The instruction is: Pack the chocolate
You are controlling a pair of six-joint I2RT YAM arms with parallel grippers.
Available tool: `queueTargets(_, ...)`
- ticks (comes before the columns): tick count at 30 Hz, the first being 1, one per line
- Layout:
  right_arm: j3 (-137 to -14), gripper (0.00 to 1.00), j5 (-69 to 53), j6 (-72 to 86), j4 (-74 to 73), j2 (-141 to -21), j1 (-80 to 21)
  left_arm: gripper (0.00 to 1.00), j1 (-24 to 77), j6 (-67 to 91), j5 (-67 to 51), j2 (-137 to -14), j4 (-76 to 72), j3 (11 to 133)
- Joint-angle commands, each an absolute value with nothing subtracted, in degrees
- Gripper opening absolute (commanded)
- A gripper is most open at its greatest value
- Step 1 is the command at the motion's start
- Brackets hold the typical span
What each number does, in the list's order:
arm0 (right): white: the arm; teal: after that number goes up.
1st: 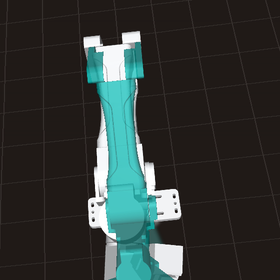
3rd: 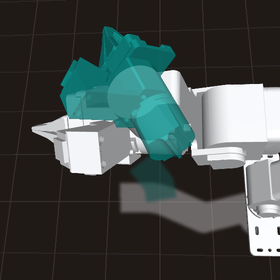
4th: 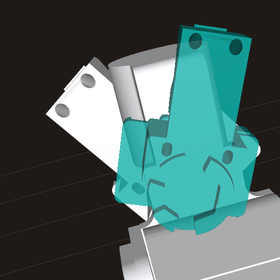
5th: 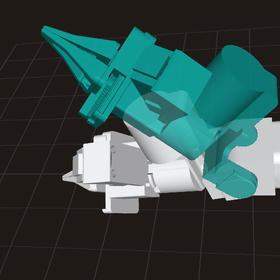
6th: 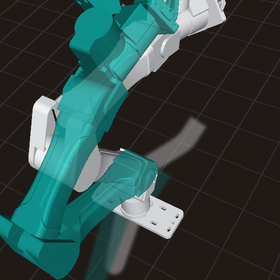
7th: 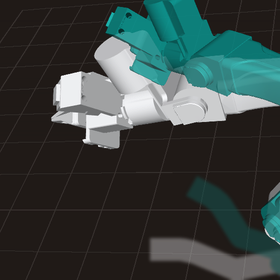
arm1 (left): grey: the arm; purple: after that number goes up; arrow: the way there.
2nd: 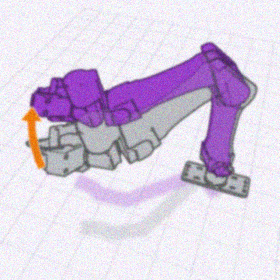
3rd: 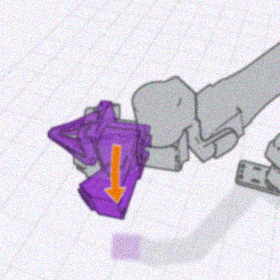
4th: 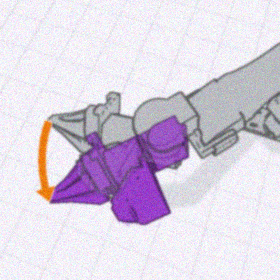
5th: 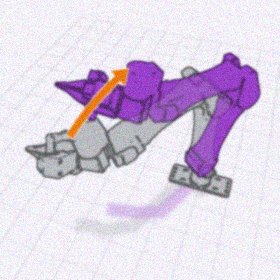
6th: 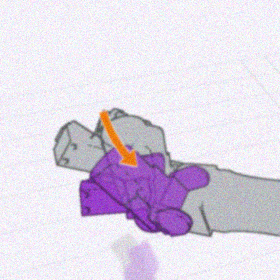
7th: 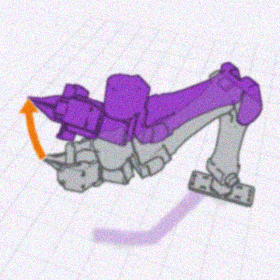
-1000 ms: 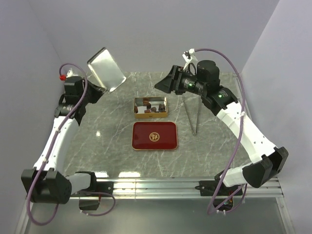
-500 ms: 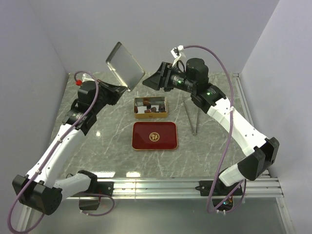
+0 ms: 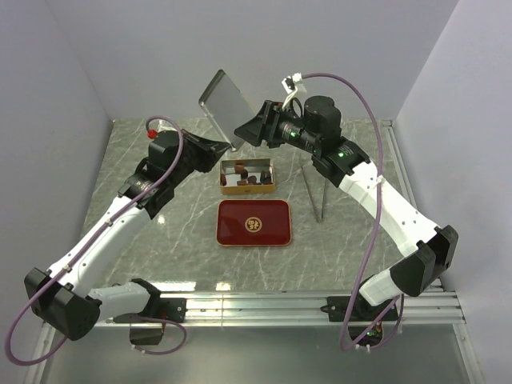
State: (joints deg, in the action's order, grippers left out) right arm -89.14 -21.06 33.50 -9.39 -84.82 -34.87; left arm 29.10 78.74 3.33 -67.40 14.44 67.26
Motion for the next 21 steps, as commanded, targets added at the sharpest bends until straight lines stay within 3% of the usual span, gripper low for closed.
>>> queueTargets(1, -91.1, 0.69, -16.2, 30.2, -6.3, -84.8, -35.8, 0.00, 29.6, 82.0, 3.4, -66.8, 11.5, 70.1)
queueTargets(5, -90.5, 0.61, -14.0, 28.8, -4.8, -84.7, -36.0, 0.00, 30.0, 83.1, 2.0, -66.4, 11.6, 69.5)
queueTargets(6, -90.3, 0.52, -12.3, 28.4, -4.1, -84.6, -36.0, 0.00, 29.9, 83.1, 1.7, -66.5, 11.5, 69.5)
queueTargets(11, -89.4, 0.30, -10.9, 27.9, -2.3, -84.5, -36.3, 0.00, 30.0, 83.0, -1.0, -67.1, 9.8, 69.1)
queueTargets(16, -90.3, 0.19, -11.2, 27.9, -2.9, -85.5, -36.3, 0.01, 30.0, 81.0, -5.1, -68.5, 7.2, 68.6)
queueTargets(17, -90.2, 0.16, -10.8, 27.9, -3.0, -85.3, -36.4, 0.02, 29.9, 80.7, -5.7, -68.6, 6.9, 68.3)
queueTargets(21, -89.0, 0.11, -8.8, 26.3, -3.2, -84.4, -36.3, 0.23, 29.8, 79.8, -6.2, -67.4, 7.6, 68.3)
